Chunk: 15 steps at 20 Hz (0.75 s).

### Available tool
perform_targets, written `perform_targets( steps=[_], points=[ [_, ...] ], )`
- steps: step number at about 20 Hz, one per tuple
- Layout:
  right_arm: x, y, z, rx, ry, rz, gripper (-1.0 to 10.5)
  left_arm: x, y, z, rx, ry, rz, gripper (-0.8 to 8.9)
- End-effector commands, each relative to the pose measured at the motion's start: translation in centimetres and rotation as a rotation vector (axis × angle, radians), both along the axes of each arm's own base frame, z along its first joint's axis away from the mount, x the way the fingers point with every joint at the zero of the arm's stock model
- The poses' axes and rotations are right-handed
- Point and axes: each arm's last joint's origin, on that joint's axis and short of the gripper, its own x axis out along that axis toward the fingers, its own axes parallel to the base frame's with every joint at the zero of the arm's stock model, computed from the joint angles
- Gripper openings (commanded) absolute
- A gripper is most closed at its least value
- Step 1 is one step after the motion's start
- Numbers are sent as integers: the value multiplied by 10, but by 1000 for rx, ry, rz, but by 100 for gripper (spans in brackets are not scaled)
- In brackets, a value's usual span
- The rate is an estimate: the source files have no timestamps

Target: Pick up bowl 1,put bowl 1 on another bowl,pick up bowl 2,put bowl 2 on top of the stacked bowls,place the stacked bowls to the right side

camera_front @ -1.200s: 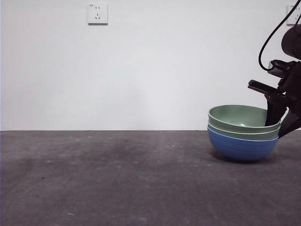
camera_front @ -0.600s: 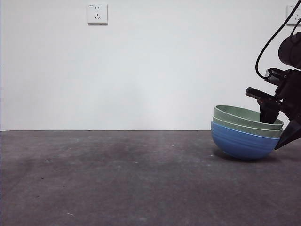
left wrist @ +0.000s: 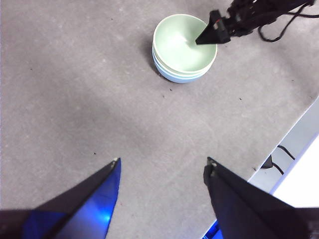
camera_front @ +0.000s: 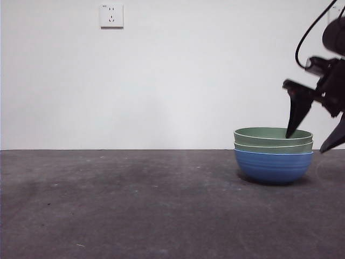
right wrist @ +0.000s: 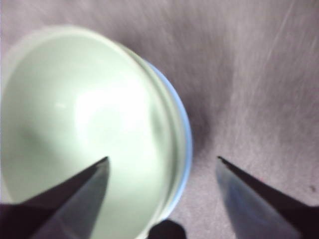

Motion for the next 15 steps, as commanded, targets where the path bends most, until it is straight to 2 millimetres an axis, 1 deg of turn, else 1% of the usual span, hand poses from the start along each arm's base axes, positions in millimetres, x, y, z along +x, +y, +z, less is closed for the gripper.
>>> perform_targets(
  steps=[1, 3, 5, 9, 12, 15],
  points=[
    [-9, 0, 12, -5, -28, 8, 386, 0, -1, 1, -1, -11, -10, 283],
    [-21, 0, 31, -5, -54, 8, 386, 0, -1, 1, -1, -11, -10, 283],
    [-41, 0, 52, -6, -64, 12, 384, 0, -1, 1, -1, -12, -11, 283],
    [-96, 7, 89, -20, -56, 106, 380, 0, -1, 1, 1, -13, -13, 283],
    [-135, 13, 108, -30, -59, 160, 378, 0, -1, 0, 1, -12, -13, 283],
    [-166, 16, 120, -33, -72, 198, 377, -1, 0, -1, 13, 4, -14, 283]
  ],
)
